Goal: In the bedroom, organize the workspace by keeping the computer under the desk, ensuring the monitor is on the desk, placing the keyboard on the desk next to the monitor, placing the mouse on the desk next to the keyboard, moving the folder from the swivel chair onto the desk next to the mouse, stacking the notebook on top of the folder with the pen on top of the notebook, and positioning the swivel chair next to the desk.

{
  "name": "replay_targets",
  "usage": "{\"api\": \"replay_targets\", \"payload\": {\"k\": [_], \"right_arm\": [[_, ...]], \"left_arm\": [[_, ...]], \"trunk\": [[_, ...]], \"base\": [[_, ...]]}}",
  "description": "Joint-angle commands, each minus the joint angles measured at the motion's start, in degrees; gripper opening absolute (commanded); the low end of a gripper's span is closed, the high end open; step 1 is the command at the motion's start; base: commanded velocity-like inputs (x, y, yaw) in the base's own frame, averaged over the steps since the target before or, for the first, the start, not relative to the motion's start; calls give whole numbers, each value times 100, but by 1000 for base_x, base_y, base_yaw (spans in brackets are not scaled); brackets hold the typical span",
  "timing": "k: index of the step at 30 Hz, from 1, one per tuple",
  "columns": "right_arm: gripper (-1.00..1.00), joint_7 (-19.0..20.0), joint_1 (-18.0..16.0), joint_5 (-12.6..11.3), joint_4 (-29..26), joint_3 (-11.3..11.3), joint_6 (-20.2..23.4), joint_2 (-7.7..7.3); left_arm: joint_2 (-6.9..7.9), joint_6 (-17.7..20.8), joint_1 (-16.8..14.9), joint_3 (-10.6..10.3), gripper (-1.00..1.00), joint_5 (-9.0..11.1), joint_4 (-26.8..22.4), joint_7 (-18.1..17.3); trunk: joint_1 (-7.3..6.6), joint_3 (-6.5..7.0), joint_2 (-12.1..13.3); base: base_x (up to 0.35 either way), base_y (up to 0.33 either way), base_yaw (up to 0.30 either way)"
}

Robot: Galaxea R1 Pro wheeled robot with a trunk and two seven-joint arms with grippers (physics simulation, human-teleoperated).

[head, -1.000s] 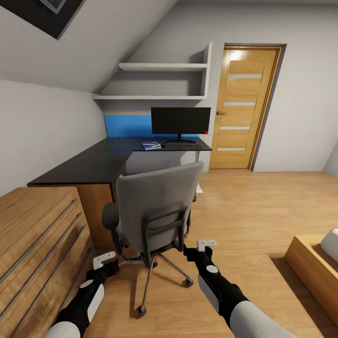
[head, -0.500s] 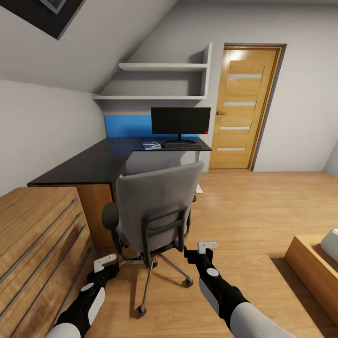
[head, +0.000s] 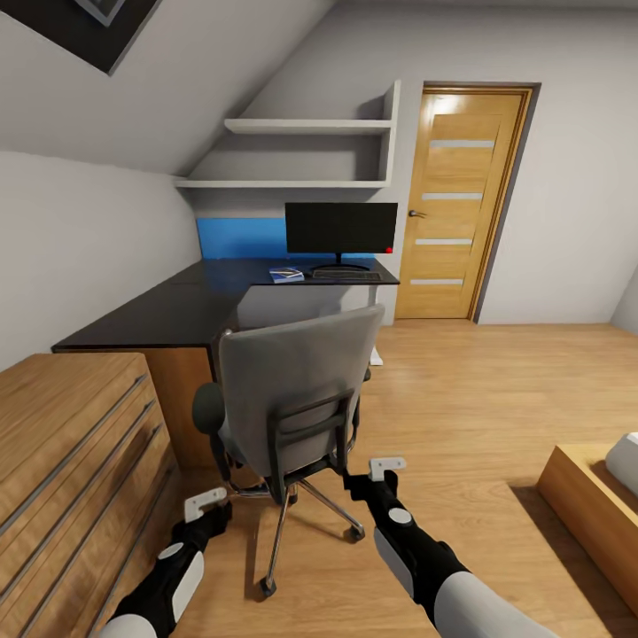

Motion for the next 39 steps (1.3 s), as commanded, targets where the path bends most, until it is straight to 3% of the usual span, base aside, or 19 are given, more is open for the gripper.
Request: {"api": "replay_targets", "payload": {"k": [1, 7, 11, 22, 33, 39], "right_arm": [[100, 3, -6, -51, 13, 63, -27, -5], [100, 212, -6, 14, 40, 114, -27, -8], [100, 231, -7, 24, 43, 119, -27, -9], [100, 236, -6, 27, 44, 121, -27, -9], [100, 230, -7, 27, 44, 122, -27, -9], [100, 229, -6, 27, 44, 122, -27, -9]], "left_arm": [[-6, -23, -4, -7, 100, 28, 28, -35], [-13, -40, -4, -228, 100, 23, 127, -632], [-14, -42, -4, -305, 100, 17, 225, -843], [-15, -42, -5, -712, 100, 13, 290, -913], [-66, -28, -4, -812, 100, 18, 296, -901], [-120, -27, -4, -823, 100, 18, 296, -879]], "trunk": [[-1, -5, -2], [-1, -5, -2], [-1, -5, -2], [-1, -5, -2], [-1, -5, -2], [131, -113, -243]], "base": [[0, 0, 0], [0, 0, 0], [0, 0, 0], [0, -126, 0], [0, -27, 0], [0, -1, 0]]}}
